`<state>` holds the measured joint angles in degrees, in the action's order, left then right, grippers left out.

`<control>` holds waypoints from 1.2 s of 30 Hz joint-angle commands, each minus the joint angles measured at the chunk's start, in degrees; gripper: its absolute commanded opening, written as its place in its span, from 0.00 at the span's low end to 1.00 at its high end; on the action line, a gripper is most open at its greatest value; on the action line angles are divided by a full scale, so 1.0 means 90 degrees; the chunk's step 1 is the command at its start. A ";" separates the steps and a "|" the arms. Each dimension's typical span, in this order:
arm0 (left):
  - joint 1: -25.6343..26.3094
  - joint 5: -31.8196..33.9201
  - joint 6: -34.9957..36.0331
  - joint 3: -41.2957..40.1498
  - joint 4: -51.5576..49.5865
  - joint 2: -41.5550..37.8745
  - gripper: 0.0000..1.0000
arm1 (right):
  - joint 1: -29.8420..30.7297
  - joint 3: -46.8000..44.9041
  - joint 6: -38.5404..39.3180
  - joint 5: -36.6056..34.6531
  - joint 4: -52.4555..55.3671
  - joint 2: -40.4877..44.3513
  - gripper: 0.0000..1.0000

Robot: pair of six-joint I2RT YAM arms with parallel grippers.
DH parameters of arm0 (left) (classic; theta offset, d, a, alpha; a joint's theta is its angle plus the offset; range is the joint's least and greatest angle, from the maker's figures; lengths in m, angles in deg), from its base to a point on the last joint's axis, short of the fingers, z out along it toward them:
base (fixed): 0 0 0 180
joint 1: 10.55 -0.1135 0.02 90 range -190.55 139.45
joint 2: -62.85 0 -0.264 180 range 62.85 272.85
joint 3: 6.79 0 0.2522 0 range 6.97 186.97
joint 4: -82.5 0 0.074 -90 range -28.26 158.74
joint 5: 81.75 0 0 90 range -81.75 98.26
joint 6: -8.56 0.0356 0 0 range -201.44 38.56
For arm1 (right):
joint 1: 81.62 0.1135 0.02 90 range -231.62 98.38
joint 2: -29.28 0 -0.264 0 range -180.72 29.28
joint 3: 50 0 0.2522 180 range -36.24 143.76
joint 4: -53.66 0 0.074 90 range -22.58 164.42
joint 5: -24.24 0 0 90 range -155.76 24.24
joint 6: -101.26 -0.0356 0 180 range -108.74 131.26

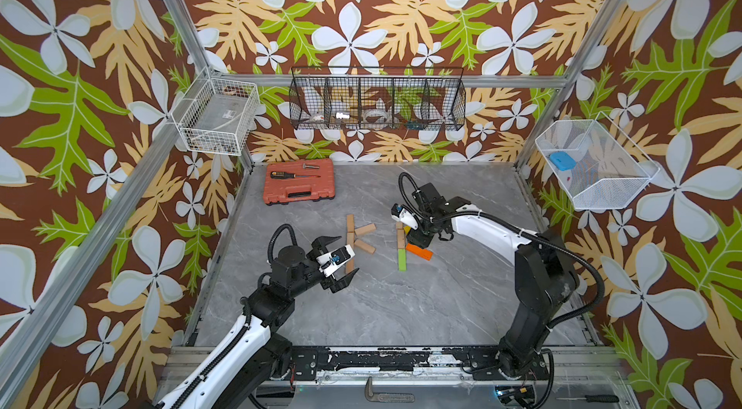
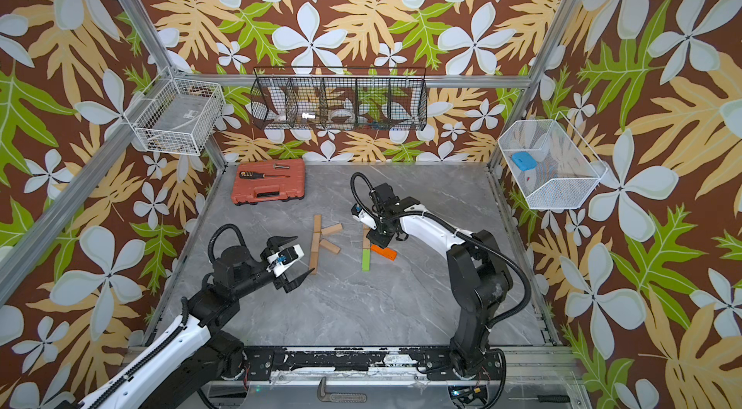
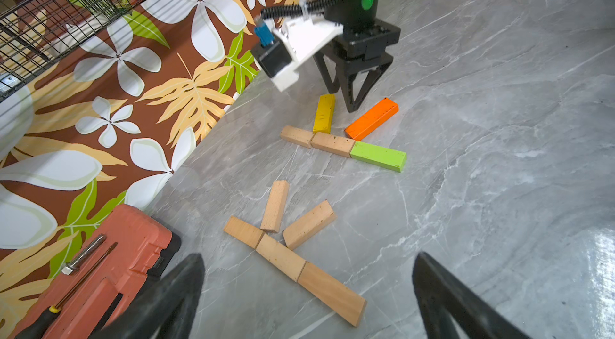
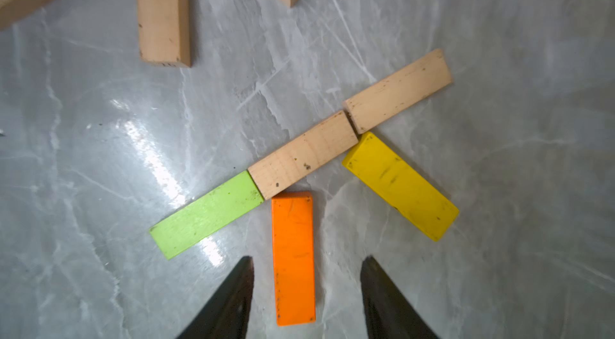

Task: Assemble the letter k with building blocks
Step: Assemble the building block at the center of the board, then reset both arms

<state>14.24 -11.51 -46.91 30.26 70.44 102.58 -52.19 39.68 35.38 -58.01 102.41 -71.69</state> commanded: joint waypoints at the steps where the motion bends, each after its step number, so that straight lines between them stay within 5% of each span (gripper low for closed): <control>1: -0.0011 -0.0022 -0.0192 0.0033 0.0123 -0.0019 0.99 | -0.0143 -0.0323 -0.0419 0.0206 -0.0407 0.0654 0.55; 4: -0.0011 0.0178 -0.0829 0.0171 0.0228 -0.0010 1.00 | -0.0377 -0.1085 -0.0829 0.0381 -0.1273 0.1788 0.56; 10: -0.0011 0.0842 -0.2132 0.0657 0.0413 0.0056 1.00 | -0.1347 -0.3241 -0.1872 0.0196 -0.3666 0.4296 0.77; 15: -0.0017 0.2453 -0.3798 0.0594 0.1031 -0.0006 1.00 | -0.2701 -0.4871 -0.2754 -0.0410 -0.5339 0.5472 0.89; 16: -0.0019 0.2858 -0.4033 0.0453 0.1243 -0.0063 1.00 | -0.2901 -0.5169 -0.2810 -0.0511 -0.5573 0.5541 0.99; 22: -0.0321 0.4898 -0.4566 -0.0643 0.2530 -0.0068 1.00 | -0.3613 -0.6404 -0.3274 -0.1017 -0.7268 0.4927 1.00; 28: -0.1636 0.4565 -0.5090 -0.1492 0.3611 0.0330 1.00 | -0.3700 -0.6766 -0.3239 -0.1127 -0.9204 0.3439 1.00; 32: -0.1851 0.4591 -0.4432 -0.1789 0.4577 0.0762 1.00 | -0.3840 -0.6776 -0.3407 -0.0787 -1.0559 0.2203 1.00; 33: -0.1984 0.4397 -0.4395 -0.1827 0.4707 0.0908 1.00 | -0.3783 -0.6571 -0.3233 -0.0639 -1.0041 0.2229 1.00; 36: -0.2228 0.3980 -0.4462 -0.2067 0.5609 0.1512 1.00 | -0.3694 -0.7139 -0.3117 -0.0676 -1.1025 0.2227 1.00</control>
<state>-4.75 27.83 -88.00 12.62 109.74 113.39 -85.66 -21.93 6.20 -65.49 14.50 -51.34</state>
